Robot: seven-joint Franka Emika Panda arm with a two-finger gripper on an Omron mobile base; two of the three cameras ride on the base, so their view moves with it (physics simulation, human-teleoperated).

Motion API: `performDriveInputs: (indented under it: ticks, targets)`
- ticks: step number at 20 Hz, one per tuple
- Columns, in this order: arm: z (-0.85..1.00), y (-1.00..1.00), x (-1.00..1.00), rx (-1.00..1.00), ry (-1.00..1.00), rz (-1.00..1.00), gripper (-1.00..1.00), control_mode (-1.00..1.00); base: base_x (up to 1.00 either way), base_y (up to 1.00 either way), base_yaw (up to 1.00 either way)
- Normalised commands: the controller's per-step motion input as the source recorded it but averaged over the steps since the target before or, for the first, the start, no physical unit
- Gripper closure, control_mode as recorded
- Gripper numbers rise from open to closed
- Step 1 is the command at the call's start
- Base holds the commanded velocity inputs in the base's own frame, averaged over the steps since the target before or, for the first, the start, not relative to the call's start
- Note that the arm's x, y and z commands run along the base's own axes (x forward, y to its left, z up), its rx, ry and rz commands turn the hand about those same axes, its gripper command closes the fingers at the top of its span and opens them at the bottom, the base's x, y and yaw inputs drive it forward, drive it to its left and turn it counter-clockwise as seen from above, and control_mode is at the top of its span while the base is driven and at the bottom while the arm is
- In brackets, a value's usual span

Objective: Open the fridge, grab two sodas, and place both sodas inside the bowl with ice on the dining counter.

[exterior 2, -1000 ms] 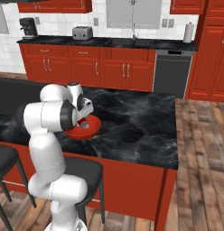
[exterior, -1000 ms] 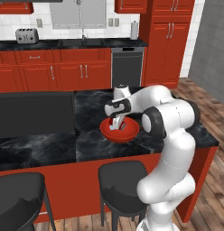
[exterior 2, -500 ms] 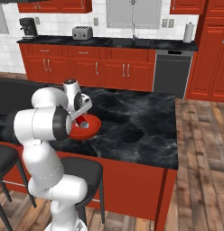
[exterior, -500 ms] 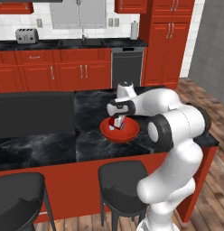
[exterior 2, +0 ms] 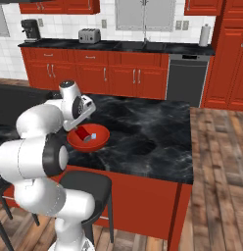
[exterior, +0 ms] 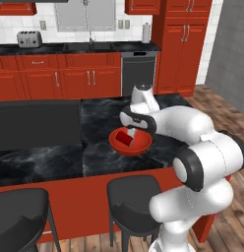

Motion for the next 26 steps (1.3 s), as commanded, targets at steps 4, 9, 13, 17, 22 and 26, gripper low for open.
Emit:
performDriveInputs:
  ticks: [4, 9, 13, 17, 22, 26]
  targets:
    - [0.39, -0.05, -0.74, 0.01, -0.08, 0.00, -1.00, -1.00, 0.00, 0.00, 0.00]
    - [0.40, -0.13, -0.82, 0.02, -0.08, 0.00, -1.00, -1.00, 0.00, 0.00, 0.00]
    - [0.33, -0.18, -0.86, 0.06, -0.09, 0.00, -1.00, -1.00, 0.00, 0.00, 0.00]
    - [0.29, -0.20, -0.92, 0.10, -0.12, 0.00, -1.00, -1.00, 0.00, 0.00, 0.00]
    - [0.15, -0.03, -0.92, 0.09, -0.08, -0.03, -1.00, -1.00, 0.00, 0.00, 0.00]
    - [0.04, 0.00, -0.94, 0.14, -0.03, -0.10, -1.00, -1.00, 0.00, 0.00, 0.00]
